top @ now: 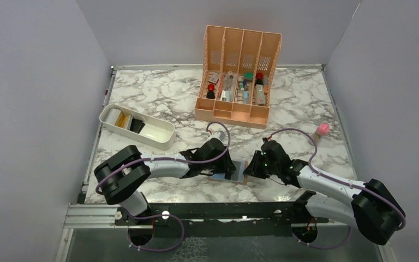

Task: Put the credit cards into the card holder
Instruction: Insert the credit card into the card holder.

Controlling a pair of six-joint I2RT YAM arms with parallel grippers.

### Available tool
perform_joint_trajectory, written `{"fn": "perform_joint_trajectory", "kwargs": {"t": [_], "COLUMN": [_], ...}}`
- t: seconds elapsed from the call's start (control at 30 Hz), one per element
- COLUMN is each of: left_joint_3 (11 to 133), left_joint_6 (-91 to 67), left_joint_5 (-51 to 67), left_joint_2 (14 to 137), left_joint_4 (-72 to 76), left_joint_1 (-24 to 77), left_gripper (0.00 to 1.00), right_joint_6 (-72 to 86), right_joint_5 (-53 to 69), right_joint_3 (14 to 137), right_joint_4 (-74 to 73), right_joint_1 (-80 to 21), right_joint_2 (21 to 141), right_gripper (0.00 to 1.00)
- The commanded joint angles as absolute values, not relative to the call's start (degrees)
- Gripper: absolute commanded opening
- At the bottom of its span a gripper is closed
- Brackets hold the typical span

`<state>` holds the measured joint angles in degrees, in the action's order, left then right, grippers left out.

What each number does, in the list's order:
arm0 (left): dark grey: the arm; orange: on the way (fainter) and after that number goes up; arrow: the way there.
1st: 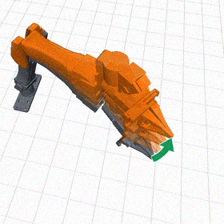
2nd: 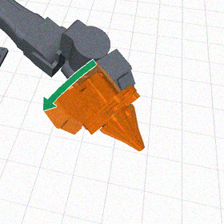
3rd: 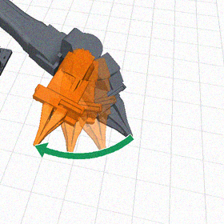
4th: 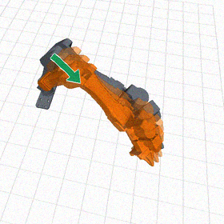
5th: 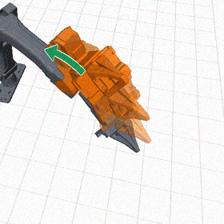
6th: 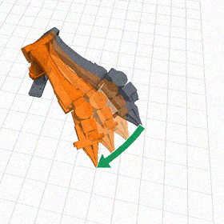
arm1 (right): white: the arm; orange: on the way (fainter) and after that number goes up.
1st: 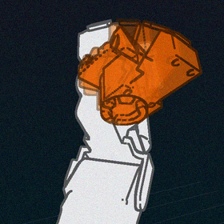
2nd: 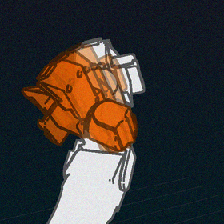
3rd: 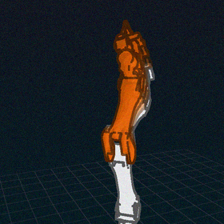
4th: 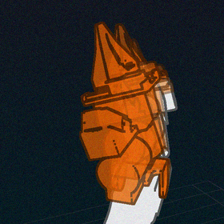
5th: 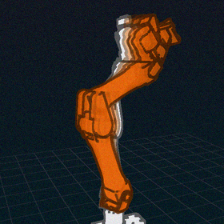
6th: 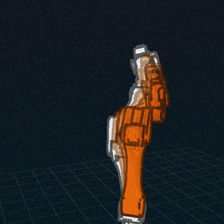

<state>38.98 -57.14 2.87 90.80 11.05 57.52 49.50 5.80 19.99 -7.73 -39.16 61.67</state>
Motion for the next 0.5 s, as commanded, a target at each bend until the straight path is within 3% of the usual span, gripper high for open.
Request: {"fn": "perform_joint_trajectory", "kwargs": {"t": [0.0,0.47], "left_joint_3": [40.84,43.35], "left_joint_6": [-52.48,-50.19], "left_joint_5": [-1.77,-2.45], "left_joint_2": [87.84,89.14], "left_joint_4": [4.85,0.34], "left_joint_1": [57.92,58.01], "left_gripper": [0.43,0.46], "right_joint_6": [49.3,48.67], "right_joint_5": [4.41,4.95], "right_joint_3": [18.7,19.08], "right_joint_4": [-8.45,-8.24], "right_joint_1": [-39.2,-39.2], "right_joint_2": [59.82,60.83], "right_gripper": [0.26,0.26]}}
